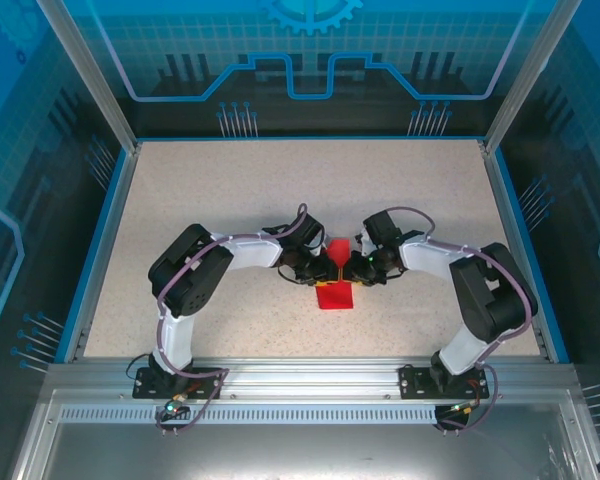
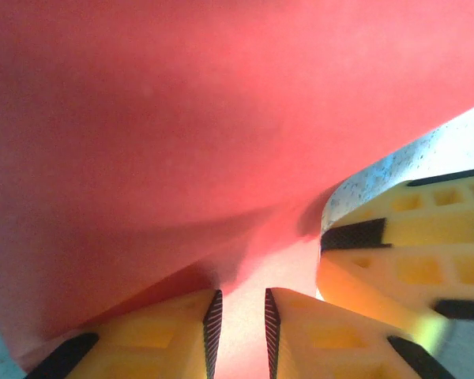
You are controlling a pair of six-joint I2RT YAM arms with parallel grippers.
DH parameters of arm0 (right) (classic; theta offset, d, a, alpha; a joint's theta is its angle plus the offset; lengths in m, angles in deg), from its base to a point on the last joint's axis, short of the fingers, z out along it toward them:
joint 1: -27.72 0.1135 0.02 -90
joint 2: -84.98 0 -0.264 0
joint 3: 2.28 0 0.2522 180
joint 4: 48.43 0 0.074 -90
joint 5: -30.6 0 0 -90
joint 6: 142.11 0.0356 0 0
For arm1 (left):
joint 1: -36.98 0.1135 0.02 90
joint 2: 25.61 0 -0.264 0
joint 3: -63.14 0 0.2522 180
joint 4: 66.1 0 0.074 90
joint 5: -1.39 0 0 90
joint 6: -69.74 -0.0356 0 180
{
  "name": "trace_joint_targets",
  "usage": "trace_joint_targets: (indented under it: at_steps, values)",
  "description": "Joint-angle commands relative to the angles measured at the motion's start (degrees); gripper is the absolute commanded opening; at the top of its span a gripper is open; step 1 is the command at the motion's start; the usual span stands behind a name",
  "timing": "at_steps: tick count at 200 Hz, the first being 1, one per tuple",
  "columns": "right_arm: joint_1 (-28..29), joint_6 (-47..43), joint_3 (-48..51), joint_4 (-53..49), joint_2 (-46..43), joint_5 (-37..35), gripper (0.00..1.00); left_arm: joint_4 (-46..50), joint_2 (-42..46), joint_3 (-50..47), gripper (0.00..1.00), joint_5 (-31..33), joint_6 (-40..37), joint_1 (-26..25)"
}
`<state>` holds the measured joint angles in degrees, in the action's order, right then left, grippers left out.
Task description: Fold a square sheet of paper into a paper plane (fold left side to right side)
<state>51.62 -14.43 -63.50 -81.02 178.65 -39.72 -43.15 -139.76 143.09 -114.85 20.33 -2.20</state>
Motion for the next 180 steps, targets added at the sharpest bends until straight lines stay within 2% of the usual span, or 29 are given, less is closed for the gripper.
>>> trace_joint_targets:
  at_steps: [1,68,122,180]
  values:
    - [-0.79,0.65,-0.41,3.03,-2.72,1.98,0.21,1.54,-1.09,-2.21,0.25,2.79,0.98,-0.89]
    - [-0.37,1.53,-6.36,7.14,5.36,2.95,0.21,2.28,-0.95,-1.51,0.26,3.21,0.45,-1.35]
    - [-0.08,1.86,-10.33,0.16,11.62,-0.75,0.2,2.27,1.08,-2.81,0.26,3.57,-0.93,-2.04]
    - [-0.38,1.97,-10.39,-3.46,13.89,-3.3,0.2,-0.59,5.92,-8.8,0.28,3.52,-1.28,-3.62]
